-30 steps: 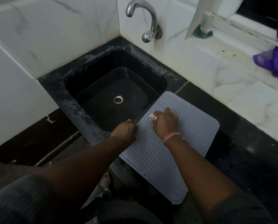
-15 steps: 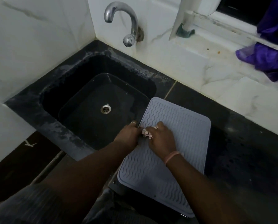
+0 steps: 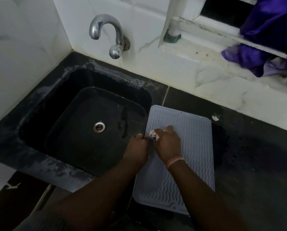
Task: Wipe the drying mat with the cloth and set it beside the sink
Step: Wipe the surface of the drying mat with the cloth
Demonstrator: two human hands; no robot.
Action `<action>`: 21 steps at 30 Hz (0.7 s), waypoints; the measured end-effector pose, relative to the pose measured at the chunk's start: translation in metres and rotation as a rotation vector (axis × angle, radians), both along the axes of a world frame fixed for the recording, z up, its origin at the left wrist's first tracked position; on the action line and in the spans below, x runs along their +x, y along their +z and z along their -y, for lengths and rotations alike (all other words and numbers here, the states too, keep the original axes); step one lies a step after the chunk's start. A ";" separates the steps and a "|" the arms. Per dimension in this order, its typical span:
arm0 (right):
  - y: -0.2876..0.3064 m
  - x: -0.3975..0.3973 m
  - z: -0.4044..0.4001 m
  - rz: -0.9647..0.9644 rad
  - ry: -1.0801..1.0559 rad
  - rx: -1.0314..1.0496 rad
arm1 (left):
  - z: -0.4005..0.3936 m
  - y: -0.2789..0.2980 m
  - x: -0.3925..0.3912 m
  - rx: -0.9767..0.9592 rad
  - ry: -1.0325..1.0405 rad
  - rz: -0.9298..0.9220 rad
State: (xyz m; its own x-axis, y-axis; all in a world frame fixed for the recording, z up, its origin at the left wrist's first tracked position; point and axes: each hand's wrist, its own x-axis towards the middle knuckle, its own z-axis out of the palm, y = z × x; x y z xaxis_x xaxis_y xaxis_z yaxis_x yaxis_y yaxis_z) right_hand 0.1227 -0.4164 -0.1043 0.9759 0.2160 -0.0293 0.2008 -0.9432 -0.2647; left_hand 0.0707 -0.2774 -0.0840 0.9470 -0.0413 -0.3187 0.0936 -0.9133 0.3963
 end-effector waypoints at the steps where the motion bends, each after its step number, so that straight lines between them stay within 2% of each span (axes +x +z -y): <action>1: -0.001 -0.008 0.001 -0.006 0.014 0.018 | -0.002 0.001 0.002 -0.032 0.014 0.016; 4: -0.002 -0.022 0.005 -0.005 0.013 0.091 | -0.006 0.002 0.017 -0.098 0.078 0.039; 8: 0.000 -0.020 0.005 0.044 0.012 0.116 | -0.007 0.005 0.042 0.078 -0.012 -0.066; 14: -0.004 0.022 0.003 -0.004 0.039 0.069 | -0.009 0.003 0.048 0.117 -0.060 -0.107; 21: 0.002 0.088 -0.009 0.057 0.030 -0.031 | -0.004 0.009 0.052 0.207 -0.090 -0.142</action>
